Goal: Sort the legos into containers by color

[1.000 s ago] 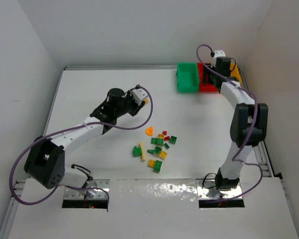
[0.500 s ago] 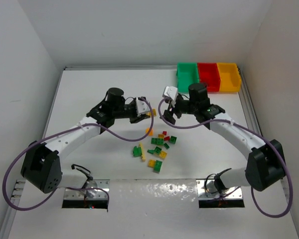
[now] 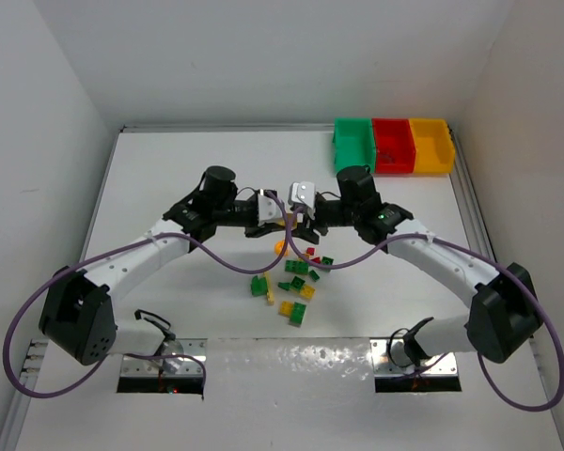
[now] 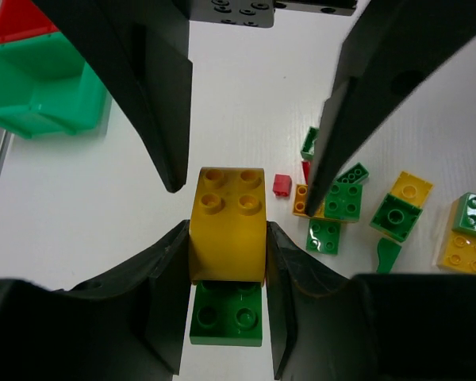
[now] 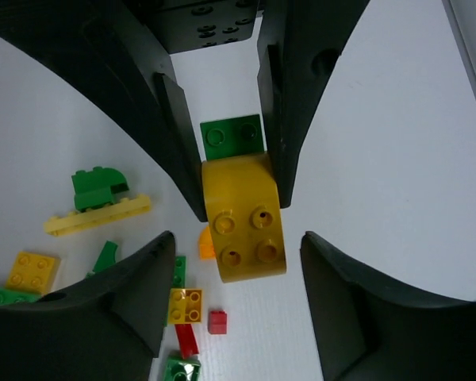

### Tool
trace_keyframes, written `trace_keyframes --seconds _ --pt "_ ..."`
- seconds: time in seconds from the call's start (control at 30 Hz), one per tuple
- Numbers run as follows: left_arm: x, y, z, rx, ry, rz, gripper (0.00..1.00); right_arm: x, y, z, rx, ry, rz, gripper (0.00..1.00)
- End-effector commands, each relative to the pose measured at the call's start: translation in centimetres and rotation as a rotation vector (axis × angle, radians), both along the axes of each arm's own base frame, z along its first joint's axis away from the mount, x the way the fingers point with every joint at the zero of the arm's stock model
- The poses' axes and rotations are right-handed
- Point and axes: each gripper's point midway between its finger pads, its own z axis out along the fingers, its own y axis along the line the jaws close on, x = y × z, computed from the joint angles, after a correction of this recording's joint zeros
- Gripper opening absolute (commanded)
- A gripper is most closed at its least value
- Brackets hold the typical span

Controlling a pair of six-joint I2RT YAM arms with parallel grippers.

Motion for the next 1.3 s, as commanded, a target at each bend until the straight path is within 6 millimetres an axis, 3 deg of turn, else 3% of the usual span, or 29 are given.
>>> trace_keyframes --seconds 0.0,0.3,0.37,0.4,0.47,0.5,0.57,0.6,0.63,0.7,0.77,0.83,0.87,1.07,1.27 --pt "-0.8 -0.9 3.3 -0.054 -0.075 -0.072 0.00 0.5 1.2 1.7 0.046 -0.048 0.027 0.59" --pt "-1.1 -1.2 4.6 -0.092 -0.050 -0.062 0.00 1.1 1.0 0.7 0.016 -0.045 -0.001 0.47" --pt "-1.1 -1.2 4.6 -0.093 -0.050 -0.063 0.00 1.0 1.0 0.3 0.006 -0.031 0.002 0.40" --pt "-1.2 -1.2 4.7 -0.097 -0.049 -0.063 0.00 1.1 1.0 0.4 0.004 -0.034 0.005 0.37" --pt "-1.2 -1.2 4.8 -0.102 -0.048 -0.061 0.00 1.1 1.1 0.3 0.001 -0.019 0.005 0.11" --pt "-1.2 -1.2 4.9 -0.104 -0.049 -0.060 0.00 1.2 1.2 0.6 0.008 -0.013 0.002 0.03" --pt "-1.2 -1.2 4.8 -0.102 -0.044 -0.055 0.00 1.3 1.3 1.0 0.024 -0.024 -0.004 0.00" --pt "-1.2 -1.2 4.7 -0.102 -0.043 -0.049 0.04 1.3 1.3 0.9 0.030 -0.015 -0.013 0.00" --pt "-1.0 -1.1 4.4 -0.095 -0.042 -0.036 0.16 1.3 1.3 1.0 0.034 -0.020 -0.016 0.00" --pt "-0.6 -0.8 4.3 -0.084 -0.053 -0.018 0.60 1.5 1.1 1.3 0.041 -0.030 -0.037 0.00" --pt "-0.2 -0.7 4.5 -0.082 -0.068 -0.003 0.77 1.5 0.9 1.4 0.038 -0.032 -0.044 0.00" --pt "0.2 -0.7 4.8 -0.082 -0.085 0.015 0.87 1.3 0.9 1.6 0.047 -0.031 -0.042 0.00" --pt "0.5 -0.5 4.8 -0.077 -0.092 0.032 0.97 1.1 0.9 1.6 0.053 -0.035 -0.042 0.00" --pt "1.6 1.9 3.7 0.039 -0.141 0.133 1.00 1.1 0.5 1.3 0.038 -0.052 -0.048 0.00" --pt "1.8 3.8 3.9 0.085 -0.206 0.191 1.00 1.3 0.4 1.5 0.036 -0.061 -0.057 0.00"
